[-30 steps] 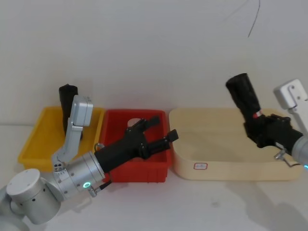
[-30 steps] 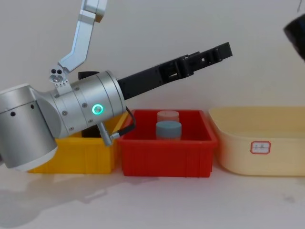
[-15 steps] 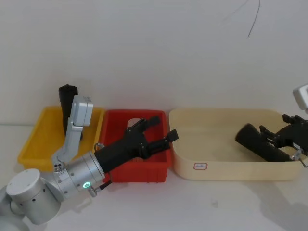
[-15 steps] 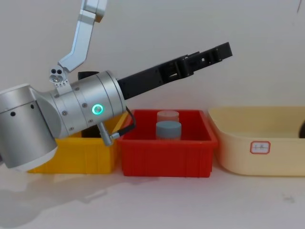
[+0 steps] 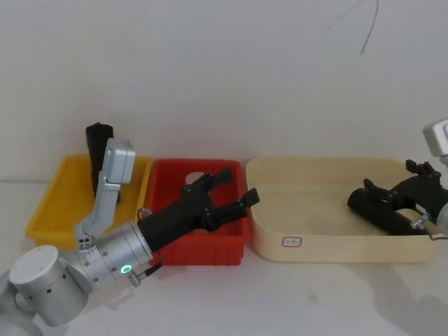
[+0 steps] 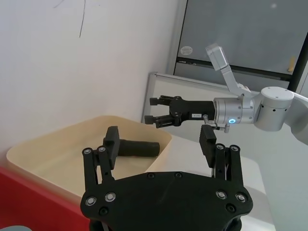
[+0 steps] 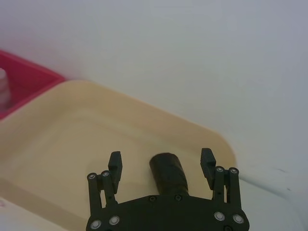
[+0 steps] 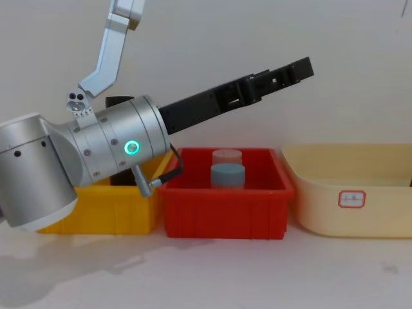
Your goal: Pick up the garbage bag with the one hand and transfer it to the other hand.
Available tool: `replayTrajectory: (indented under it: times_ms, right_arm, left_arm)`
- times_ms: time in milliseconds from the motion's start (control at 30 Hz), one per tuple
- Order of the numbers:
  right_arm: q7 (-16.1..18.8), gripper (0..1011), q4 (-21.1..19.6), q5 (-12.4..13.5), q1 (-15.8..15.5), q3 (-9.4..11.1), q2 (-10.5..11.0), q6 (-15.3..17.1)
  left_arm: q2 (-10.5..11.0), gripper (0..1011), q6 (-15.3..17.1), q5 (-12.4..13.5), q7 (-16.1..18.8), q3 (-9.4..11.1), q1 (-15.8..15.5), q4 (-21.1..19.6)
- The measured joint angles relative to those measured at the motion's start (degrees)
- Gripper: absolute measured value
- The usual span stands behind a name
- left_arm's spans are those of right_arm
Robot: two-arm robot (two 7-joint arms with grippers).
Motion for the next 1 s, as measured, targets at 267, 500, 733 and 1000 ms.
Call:
replayTrajectory:
  times_ms: [267,500,733,1000]
  right_arm:
    - [1.3,1001,-2.4,1.5,-1.1,0.1,-0.9,-0.7]
    - [3.1,1001,-5.1,3.1,-2.3,-0.7,-1.7,-0.9]
    - [5.3,1001,-6.5,4.3,-2.5,-2.5,-2.3,-1.3]
    - [8.5,1001,-6.2,5.1,-0.7,-5.6,-3.1,-2.0]
  left_arm:
    - [0.4,1000,-0.5,0.3,1.1,-0.1,0.2,-0.6]
    - [1.7,1000,-1.8,1.7,4.2,-0.6,1.2,-2.5]
    - [3.2,1000,-2.8,3.1,8.1,-1.4,2.6,-4.8]
    - [5.4,1000,-3.6,4.9,13.8,-3.2,5.2,-8.1]
